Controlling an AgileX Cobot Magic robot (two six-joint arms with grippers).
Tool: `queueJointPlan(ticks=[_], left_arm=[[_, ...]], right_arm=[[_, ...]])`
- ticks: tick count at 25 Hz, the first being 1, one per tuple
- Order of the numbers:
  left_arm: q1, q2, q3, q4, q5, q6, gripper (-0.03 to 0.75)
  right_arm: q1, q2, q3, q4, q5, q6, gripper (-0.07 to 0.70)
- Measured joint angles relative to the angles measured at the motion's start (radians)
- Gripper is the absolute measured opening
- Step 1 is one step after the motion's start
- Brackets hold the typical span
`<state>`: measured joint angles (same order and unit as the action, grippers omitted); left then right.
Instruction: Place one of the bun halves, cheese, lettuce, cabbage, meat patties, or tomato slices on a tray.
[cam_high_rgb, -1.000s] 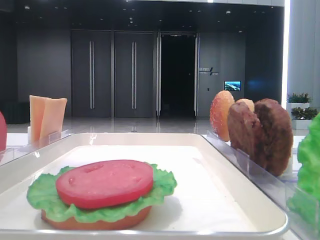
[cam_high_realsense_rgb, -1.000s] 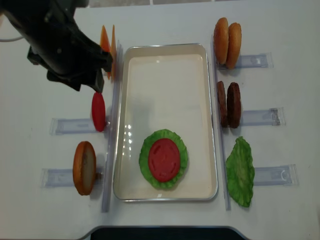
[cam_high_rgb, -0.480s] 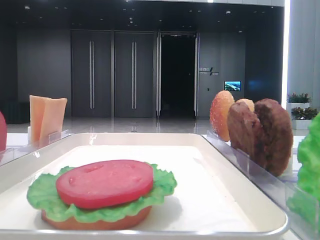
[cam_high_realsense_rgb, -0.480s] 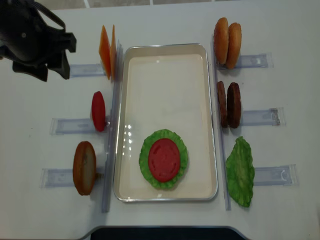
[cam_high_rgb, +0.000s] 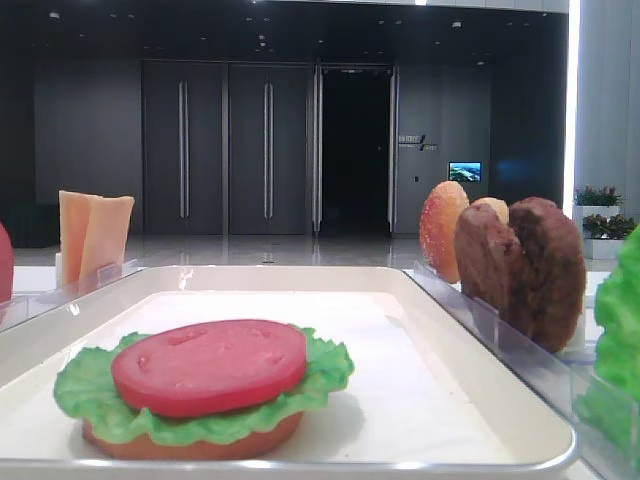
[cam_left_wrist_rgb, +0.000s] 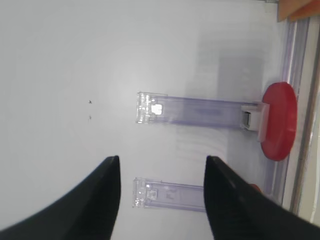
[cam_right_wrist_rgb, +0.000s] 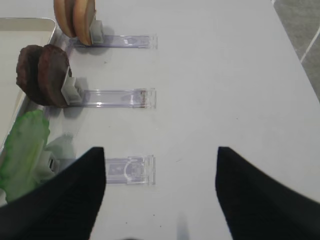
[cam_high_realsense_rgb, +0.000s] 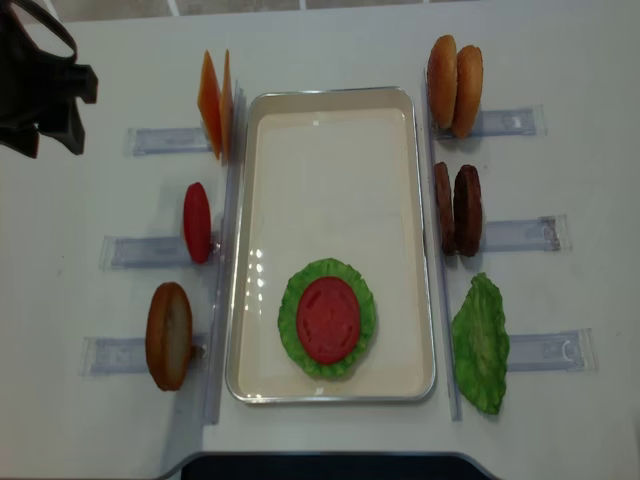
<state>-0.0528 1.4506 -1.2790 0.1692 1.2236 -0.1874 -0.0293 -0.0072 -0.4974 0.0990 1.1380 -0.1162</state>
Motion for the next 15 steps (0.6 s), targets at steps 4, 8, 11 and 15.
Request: queueJointPlan(ticks=[4,8,11,15], left_arm=[[0.036,0.0,0.0,0.0,0.0,0.034,0.412],[0.069,0.0,0.0,0.0,0.0,0.059,0.412],[0.088,0.0,0.0,0.001,0.0,0.067,0.412],[0.095,-0.035,0.02,-0.009,0.001,0.072,0.412]], right_arm=[[0.0,0.0,0.0,0.0,0.0,0.0,0.478],[0.0,0.0,0.0,0.0,0.0,0.0,0.478],[0.0,0.0,0.0,0.0,0.0,0.0,0.478],[0.0,0.0,0.0,0.0,0.0,0.0,0.478]])
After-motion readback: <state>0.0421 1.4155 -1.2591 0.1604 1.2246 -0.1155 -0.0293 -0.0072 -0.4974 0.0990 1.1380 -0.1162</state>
